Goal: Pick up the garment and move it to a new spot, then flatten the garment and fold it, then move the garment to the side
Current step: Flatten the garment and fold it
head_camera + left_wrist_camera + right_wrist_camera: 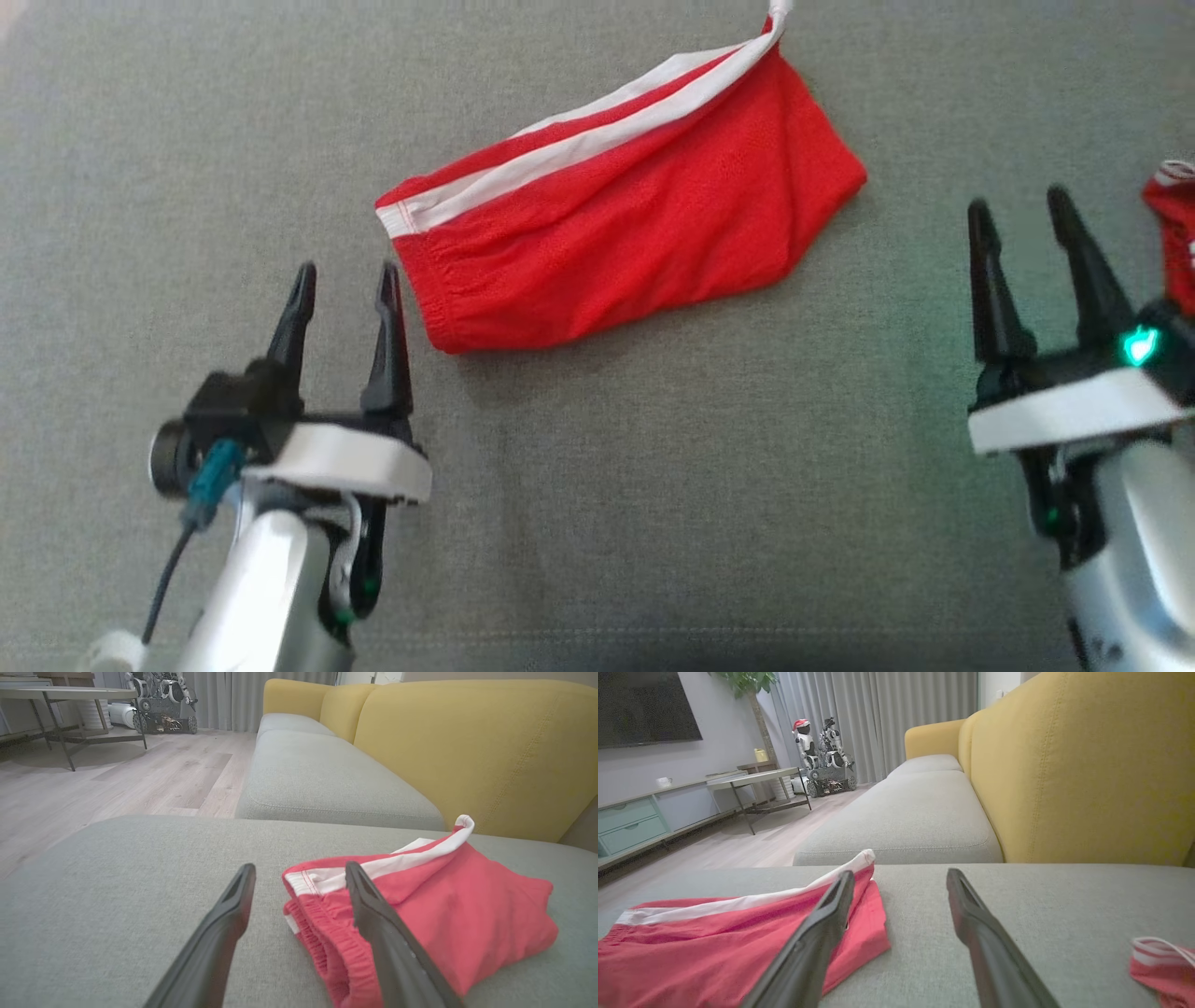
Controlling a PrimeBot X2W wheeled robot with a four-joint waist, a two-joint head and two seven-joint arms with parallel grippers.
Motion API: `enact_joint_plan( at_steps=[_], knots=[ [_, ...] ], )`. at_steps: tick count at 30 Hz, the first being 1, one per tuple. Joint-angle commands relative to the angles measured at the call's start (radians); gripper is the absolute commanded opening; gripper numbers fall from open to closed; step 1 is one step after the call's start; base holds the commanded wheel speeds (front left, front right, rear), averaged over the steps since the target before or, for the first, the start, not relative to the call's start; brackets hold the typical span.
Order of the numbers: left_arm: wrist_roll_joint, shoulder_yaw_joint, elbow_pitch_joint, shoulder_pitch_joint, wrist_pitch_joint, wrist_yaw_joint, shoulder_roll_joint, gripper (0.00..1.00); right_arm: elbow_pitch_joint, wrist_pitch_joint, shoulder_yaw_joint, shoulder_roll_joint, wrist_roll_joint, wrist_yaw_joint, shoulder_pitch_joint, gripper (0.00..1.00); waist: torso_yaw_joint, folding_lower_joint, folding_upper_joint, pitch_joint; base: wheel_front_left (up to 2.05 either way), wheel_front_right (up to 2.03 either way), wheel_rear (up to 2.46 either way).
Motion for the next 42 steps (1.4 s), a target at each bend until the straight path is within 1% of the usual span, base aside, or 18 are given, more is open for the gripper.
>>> enact_joint_plan(
  at_steps=[1,5,11,24,32,35,42],
  knots=[
    [0.008,0.038,-0.037,0.004,-0.012,0.008,0.02,1.0,-0.05,0.009,0.003,0.006,-0.013,-0.001,0.023,1.0,-0.007,0.0,0.0,-0.015,0.0,0.0,0.0],
    [0.014,0.045,-0.046,0.046,-0.012,0.015,0.017,1.0,-0.115,0.043,-0.021,0.035,-0.04,-0.001,0.095,1.0,-0.014,0.0,0.0,-0.032,0.0,0.0,0.0],
    [0.021,0.05,-0.05,0.064,-0.012,0.019,0.015,1.0,-0.175,0.083,-0.044,0.058,-0.06,-0.001,0.134,1.0,-0.016,0.0,0.0,-0.036,0.0,0.0,0.0],
    [0.024,0.048,-0.05,0.05,-0.012,0.012,0.007,1.0,-0.196,0.113,-0.057,0.066,-0.071,-0.001,0.144,1.0,-0.001,0.0,0.0,-0.032,0.0,0.0,0.0],
    [0.029,0.028,-0.057,0.006,-0.012,-0.001,-0.01,1.0,-0.105,0.129,-0.063,0.04,-0.045,-0.001,0.047,1.0,0.036,0.0,0.0,0.021,0.0,0.0,0.0],
    [0.033,0.015,-0.059,-0.019,-0.012,-0.009,-0.021,1.0,-0.033,0.134,-0.045,0.026,-0.038,-0.001,-0.033,1.0,0.06,0.0,0.0,0.049,0.0,0.0,0.0],
    [0.034,-0.007,-0.053,-0.069,-0.012,-0.023,-0.044,1.0,0.174,0.148,0.047,0.007,-0.029,-0.001,-0.219,1.0,0.116,0.0,0.0,0.103,0.0,0.0,0.0]
  ],
)
